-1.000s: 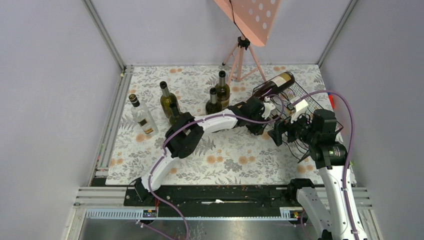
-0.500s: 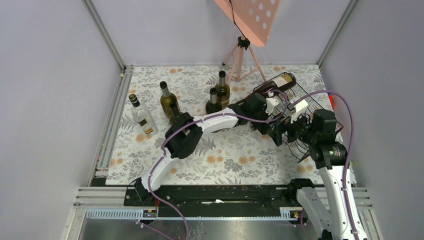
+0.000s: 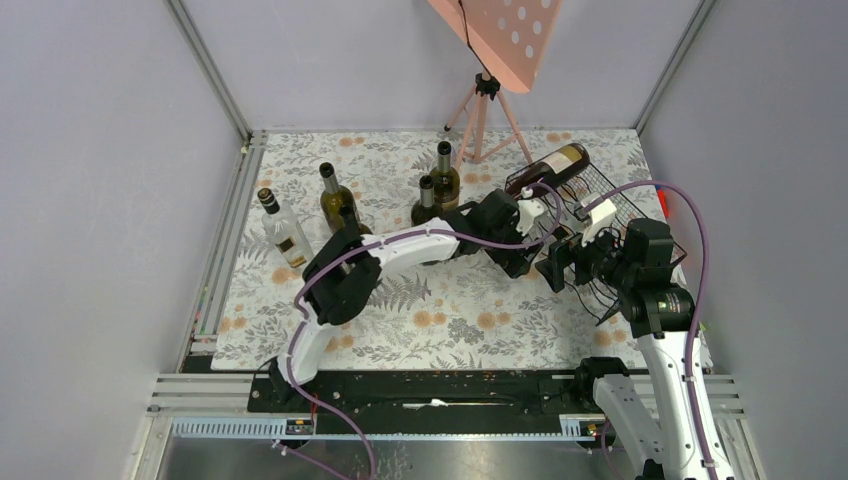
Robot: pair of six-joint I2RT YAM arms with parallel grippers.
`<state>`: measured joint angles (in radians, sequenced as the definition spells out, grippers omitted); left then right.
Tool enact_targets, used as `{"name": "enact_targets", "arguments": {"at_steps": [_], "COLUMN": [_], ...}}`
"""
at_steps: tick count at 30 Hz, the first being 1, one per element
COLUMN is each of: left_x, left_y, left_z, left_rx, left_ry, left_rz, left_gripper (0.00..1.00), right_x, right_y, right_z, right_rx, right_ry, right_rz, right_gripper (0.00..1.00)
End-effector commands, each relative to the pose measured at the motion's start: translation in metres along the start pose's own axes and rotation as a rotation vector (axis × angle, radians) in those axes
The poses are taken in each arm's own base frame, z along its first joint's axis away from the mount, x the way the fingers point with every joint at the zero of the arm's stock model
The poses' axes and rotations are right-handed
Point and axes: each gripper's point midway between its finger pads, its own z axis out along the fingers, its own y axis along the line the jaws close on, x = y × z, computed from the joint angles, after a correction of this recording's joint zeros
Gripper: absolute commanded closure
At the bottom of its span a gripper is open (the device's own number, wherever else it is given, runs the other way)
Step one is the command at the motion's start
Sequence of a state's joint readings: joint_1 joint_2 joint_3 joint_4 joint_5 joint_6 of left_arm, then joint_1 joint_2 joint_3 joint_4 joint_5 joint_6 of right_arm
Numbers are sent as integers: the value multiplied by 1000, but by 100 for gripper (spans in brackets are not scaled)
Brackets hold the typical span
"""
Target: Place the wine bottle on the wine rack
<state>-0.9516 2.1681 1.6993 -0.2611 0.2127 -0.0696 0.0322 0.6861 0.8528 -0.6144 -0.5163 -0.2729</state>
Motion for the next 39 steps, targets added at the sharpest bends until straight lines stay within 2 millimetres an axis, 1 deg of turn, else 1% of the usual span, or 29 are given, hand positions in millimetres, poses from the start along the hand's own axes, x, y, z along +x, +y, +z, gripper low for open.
{"name": "enact_targets", "arguments": {"at_steps": [1, 5, 7, 8, 9, 11, 15, 18, 20, 22, 24, 27, 29, 32, 34, 36, 39], "left_x": [-24, -16, -13, -8, -9, -7, -8, -14, -23, -33, -37, -39, -39, -45, -52, -59, -68], "left_y": [-27, -41, -44, -45, -47, -50, -50, -41, -32, -22, -7, 15, 27, 43, 51, 58, 70], "left_z": [-44, -71, -88, -97, -110, -130, -175, -215, -243, -276, -302, -336, -355, -375, -379, -375, -353], "left_rx": [35, 49, 54, 53, 55, 63, 33, -35, -93, -142, -191, -269, -320, -383, -409, -417, -415], "left_ry": [-47, -15, -4, 15, 12, 29, 45, 35, 3, -46, -76, -117, -143, -202, -232, -243, -240], "left_rz": [14, 32, 43, 48, 67, 106, 190, 253, 271, 260, 228, 177, 144, 100, 73, 47, 6], "left_gripper": [4, 3, 3, 3, 3, 4, 5, 5, 5, 5, 5, 5, 5, 4, 2, 2, 2], "right_x": [-11, -14, -16, -16, -17, -18, -18, -18, -17, -16, -15, -14, -12, -11, -10, -9, -7], "right_y": [0, 1, 2, 2, 2, 3, 3, 3, 3, 3, 4, 5, 6, 7, 8, 9, 10], "right_z": [-1, -3, -4, -5, -5, -5, -6, -5, -4, -2, 1, 3, 4, 7, 8, 9, 9], "right_rx": [-3, -3, -2, -2, -2, -5, -7, -11, -14, -22, -32, -48, -61, -78, -87, -93, -98], "right_ry": [-48, -59, -66, -67, -70, -72, -72, -70, -64, -57, -49, -42, -38, -35, -32, -31, -31], "right_rz": [-30, -28, -28, -26, -26, -24, -18, -12, -9, -6, -5, -10, -17, -17, -14, -13, -17], "right_gripper": [0, 0, 0, 0, 0, 0, 0, 0, 0, 1, 0, 0, 0, 0, 0, 0, 0]}}
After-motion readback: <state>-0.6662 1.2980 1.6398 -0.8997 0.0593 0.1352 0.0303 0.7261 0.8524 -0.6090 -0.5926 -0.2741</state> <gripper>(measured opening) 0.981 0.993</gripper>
